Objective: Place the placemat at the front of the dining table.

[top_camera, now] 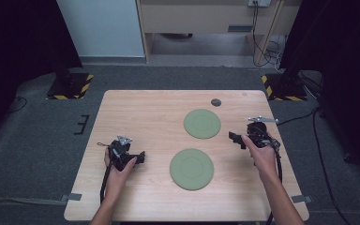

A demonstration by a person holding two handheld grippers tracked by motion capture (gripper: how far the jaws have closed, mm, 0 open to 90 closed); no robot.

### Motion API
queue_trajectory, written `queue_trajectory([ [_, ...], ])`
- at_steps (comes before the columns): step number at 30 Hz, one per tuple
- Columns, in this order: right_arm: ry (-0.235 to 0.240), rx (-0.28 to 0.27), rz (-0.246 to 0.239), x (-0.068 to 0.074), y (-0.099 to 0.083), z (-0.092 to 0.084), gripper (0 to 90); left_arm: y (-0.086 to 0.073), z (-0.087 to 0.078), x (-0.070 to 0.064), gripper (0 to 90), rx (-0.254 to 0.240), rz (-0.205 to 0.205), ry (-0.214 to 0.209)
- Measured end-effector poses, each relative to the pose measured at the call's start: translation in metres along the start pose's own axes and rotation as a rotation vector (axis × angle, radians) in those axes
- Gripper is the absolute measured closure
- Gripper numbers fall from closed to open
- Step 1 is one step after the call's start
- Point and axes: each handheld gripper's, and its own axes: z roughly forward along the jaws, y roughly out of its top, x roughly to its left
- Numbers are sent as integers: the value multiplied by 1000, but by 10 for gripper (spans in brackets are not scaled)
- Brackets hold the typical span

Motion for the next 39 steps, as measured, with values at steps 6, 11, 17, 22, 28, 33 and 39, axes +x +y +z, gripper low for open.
queue_trajectory([
  [6, -4, 2, 19, -2, -9, -2, 106, 0, 0, 0, 0, 0, 0, 0],
  [11, -15, 17, 30, -2, -14, -2, 99, 0, 0, 0, 0, 0, 0, 0],
  [17, -23, 32, 25, -2, -20, -1, 95, 0, 0, 0, 0, 0, 0, 0],
  [22, -26, 38, 21, -2, -26, -2, 93, 0, 0, 0, 0, 0, 0, 0],
  [28, -28, 69, 25, -1, -33, 0, 76, 0, 0, 0, 0, 0, 0, 1],
  [33, -33, 80, 15, 0, -40, 2, 76, 0, 0, 0, 0, 0, -1, 1],
  [39, -30, 98, 3, 4, -48, 5, 73, 0, 0, 0, 0, 0, -1, 2],
])
